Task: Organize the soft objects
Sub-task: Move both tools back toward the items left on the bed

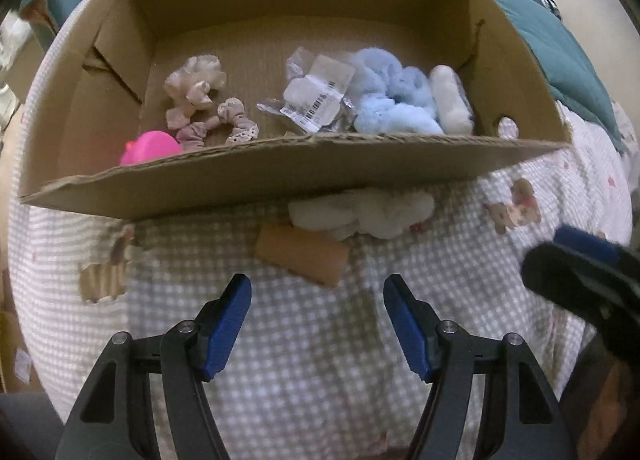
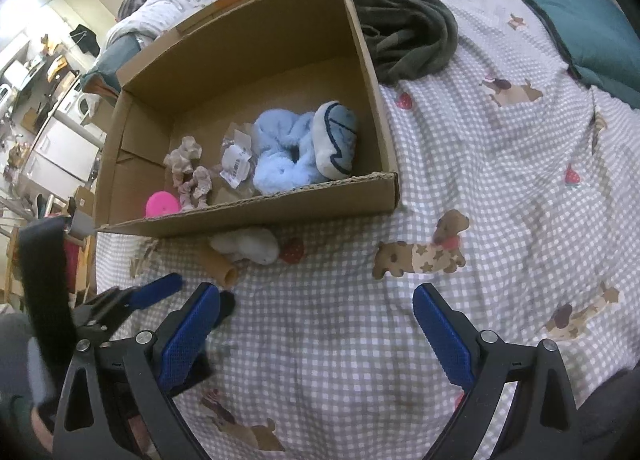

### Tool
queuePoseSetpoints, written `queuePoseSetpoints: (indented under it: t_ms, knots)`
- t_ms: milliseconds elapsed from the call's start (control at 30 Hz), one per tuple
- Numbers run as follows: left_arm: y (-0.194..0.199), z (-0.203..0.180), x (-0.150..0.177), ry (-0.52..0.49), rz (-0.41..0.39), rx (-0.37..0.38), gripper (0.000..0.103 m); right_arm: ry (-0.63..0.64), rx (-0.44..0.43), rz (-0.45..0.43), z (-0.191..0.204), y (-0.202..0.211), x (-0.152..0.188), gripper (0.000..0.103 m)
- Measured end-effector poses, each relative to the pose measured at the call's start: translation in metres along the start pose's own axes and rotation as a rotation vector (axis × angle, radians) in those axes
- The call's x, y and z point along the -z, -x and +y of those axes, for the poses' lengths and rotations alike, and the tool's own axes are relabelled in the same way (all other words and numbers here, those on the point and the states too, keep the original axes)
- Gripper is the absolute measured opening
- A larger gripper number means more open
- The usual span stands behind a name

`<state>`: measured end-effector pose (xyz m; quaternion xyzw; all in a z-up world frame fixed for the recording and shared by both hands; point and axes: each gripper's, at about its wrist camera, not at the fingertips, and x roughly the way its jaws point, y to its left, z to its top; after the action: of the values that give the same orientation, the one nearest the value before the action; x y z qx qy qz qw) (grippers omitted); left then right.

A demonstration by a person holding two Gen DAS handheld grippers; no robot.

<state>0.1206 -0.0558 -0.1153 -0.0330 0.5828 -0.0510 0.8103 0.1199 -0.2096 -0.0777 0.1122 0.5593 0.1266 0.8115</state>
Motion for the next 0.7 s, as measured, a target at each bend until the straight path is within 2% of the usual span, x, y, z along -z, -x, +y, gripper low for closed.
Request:
queuePoseSetpoints:
  t_ms: [100, 167, 267, 333, 400, 433, 467, 500, 533, 700]
  knots:
    - [-0.013, 0.001, -0.004, 0.040, 0.006, 0.013, 0.063, 0.002, -0.007, 0.001, 0.002, -0.002, -0.001, 0.103]
    - [-0.017, 0.000, -0.005, 0.040, 0.001, 0.005, 0.057, -0.005, -0.011, 0.005, 0.000, -0.002, -0.001, 0.103]
    - [-0.020, -0.003, -0.008, 0.029, -0.006, -0.008, 0.055, -0.024, -0.022, 0.018, -0.002, -0.006, -0.002, 0.103]
    - [-0.020, -0.004, -0.007, 0.032, -0.010, -0.013, 0.047, -0.027, -0.030, 0.022, -0.001, -0.007, -0.002, 0.103]
    - [-0.021, -0.001, -0.008, 0.022, -0.012, -0.024, 0.033, -0.014, -0.028, 0.019, 0.002, -0.007, -0.003, 0.103]
    - [-0.020, -0.001, -0.009, 0.018, -0.011, -0.018, 0.031, -0.008, -0.027, 0.018, 0.003, -0.007, -0.003, 0.103]
    - [-0.019, -0.002, -0.010, 0.014, -0.011, -0.012, 0.024, -0.004, -0.026, 0.020, 0.004, -0.008, -0.003, 0.103]
    - [-0.018, -0.002, -0.010, 0.010, -0.010, -0.009, 0.012, -0.001, -0.027, 0.022, 0.005, -0.009, -0.003, 0.103]
    - [-0.018, -0.002, -0.011, 0.006, -0.008, -0.005, 0.007, 0.000, -0.026, 0.025, 0.006, -0.011, -0.003, 0.103]
    - [-0.006, 0.011, -0.004, 0.019, -0.010, 0.008, 0.006, 0.019, -0.001, 0.021, 0.008, -0.012, -0.003, 0.103]
